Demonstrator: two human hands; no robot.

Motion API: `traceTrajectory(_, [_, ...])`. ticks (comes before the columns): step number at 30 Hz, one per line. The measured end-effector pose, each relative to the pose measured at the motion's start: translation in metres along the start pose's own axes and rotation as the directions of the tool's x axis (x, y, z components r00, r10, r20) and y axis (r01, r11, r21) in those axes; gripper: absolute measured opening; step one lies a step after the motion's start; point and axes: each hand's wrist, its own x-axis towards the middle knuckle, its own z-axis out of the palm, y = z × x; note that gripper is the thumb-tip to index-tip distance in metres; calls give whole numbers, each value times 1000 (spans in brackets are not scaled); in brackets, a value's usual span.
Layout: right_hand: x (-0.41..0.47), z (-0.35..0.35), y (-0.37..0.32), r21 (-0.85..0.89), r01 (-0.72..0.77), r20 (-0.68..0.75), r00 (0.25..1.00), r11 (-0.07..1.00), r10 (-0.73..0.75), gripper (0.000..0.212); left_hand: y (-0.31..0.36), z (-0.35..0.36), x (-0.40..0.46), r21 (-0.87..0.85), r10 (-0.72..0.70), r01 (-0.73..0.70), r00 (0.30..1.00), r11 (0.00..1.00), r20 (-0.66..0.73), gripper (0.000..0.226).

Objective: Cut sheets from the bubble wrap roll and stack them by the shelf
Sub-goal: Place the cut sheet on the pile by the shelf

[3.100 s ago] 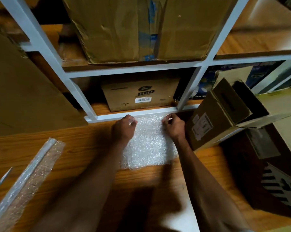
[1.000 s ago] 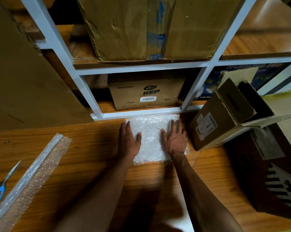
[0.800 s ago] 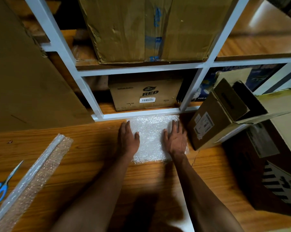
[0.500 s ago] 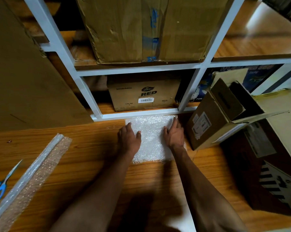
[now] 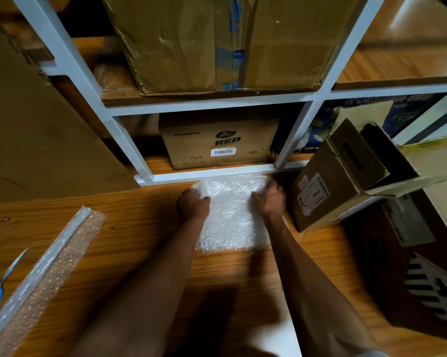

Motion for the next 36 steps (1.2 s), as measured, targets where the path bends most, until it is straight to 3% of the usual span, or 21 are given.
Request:
traceTrajectory(5, [-17,1,-6,-99,86,-190,976,991,-104,69,1,-2,-13,-9,64,-65,996,998,-66,65])
traceTrajectory(8, [-20,14,-1,-257,178,-78,976,950,-204,73,-1,-1,-31,132,224,-221,975,966,-8,64])
traceTrajectory(11, [-20,21,7,-282,194,56,981,939,-186,72,-4,1,-37,257,282,-301,953,918,110,64])
traceTrajectory(15, [-24,15,10,-202,213,-89,968,956,-235,68,-7,-6,-41,265,306,-320,947,909,93,64])
traceTrajectory(21, [-67,29,11,-143,312,-177,926,939,-335,52,-26,-11,-64,267,341,-343,938,900,57,49])
traceTrajectory(27, [-126,43,1,-143,468,-171,856,872,-488,38,-46,-30,-84,220,383,-363,922,905,-54,21])
traceTrajectory(36, [-198,76,-25,-179,536,-80,828,825,-555,33,-101,-96,-96,169,339,-319,935,932,-104,18])
